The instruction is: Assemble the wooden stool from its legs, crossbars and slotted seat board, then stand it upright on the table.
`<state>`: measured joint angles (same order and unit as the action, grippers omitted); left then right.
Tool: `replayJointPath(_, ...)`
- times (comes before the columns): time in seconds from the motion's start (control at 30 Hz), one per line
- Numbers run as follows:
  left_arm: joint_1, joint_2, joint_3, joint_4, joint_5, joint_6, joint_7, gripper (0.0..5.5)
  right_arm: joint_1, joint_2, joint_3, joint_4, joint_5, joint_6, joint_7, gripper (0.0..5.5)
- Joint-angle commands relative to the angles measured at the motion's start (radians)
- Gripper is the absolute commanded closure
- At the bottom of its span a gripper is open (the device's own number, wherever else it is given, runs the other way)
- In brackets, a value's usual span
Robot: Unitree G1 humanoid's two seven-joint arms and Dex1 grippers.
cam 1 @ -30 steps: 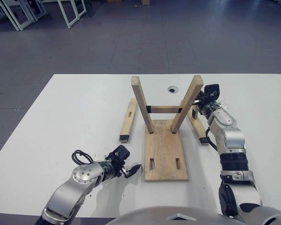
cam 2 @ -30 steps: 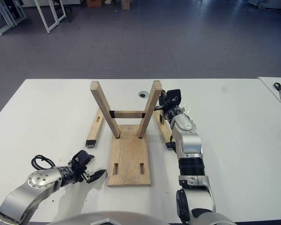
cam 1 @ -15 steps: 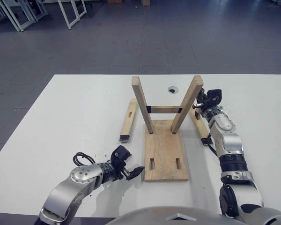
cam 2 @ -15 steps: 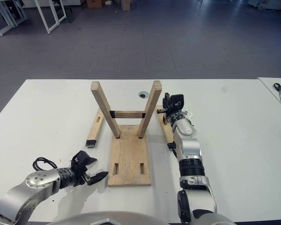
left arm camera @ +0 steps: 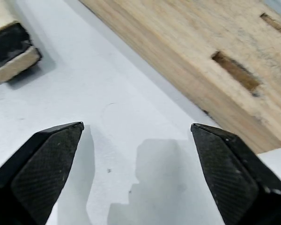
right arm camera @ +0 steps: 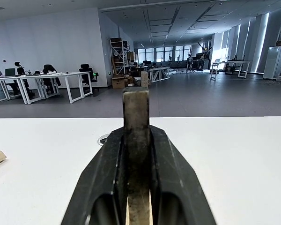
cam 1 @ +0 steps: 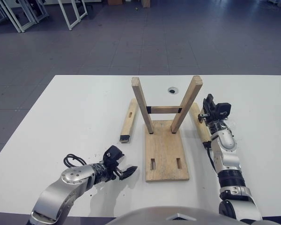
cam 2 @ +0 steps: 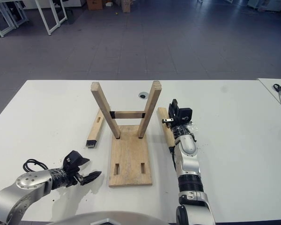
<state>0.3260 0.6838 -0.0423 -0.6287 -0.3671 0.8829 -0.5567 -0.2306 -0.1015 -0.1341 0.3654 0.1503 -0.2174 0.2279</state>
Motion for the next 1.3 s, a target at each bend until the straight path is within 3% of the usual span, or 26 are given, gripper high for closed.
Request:
replayJointPath(0.03, -0.010, 0.092, -0.088, 0.018, 0.079, -0.058, -0.043, 1.25, 0.069, 0.006, 0.001, 0.055, -0.008, 0.070, -0.024, 5.09)
replayJointPath(0.13, -0.064, 0.119, -0.211, 0.021, 0.142, -0.094, -0.073, 1.25, 0.054, 0.000, -0.002, 0.056, -0.014, 0.075, -0.037, 5.09)
replayJointPath(0.23, -0.112, 0.075, -0.254, 0.027, 0.136, -0.087, -0.069, 1.25, 0.040, -0.002, 0.003, 0.074, -0.016, 0.073, -0.042, 5.09)
replayJointPath(0.6, -0.148, 0.011, -0.258, 0.038, 0.115, -0.044, -0.046, 1.25, 0.065, 0.010, 0.010, 0.125, -0.030, -0.017, -0.054, 5.09)
replayJointPath(0.93, -0.141, -0.007, -0.263, 0.001, 0.106, 0.003, -0.025, 1.25, -0.001, 0.002, 0.007, -0.071, -0.021, 0.028, -0.087, 5.09)
replayJointPath(0.97, -0.142, -0.010, -0.263, 0.001, 0.105, 0.004, -0.023, 1.25, -0.009, 0.001, 0.007, -0.079, -0.017, 0.032, -0.084, 4.72)
replayJointPath(1.3, -0.132, -0.011, -0.257, -0.011, 0.094, 0.018, -0.007, 1.25, -0.029, -0.018, 0.004, -0.262, -0.016, 0.162, -0.100, 3.18)
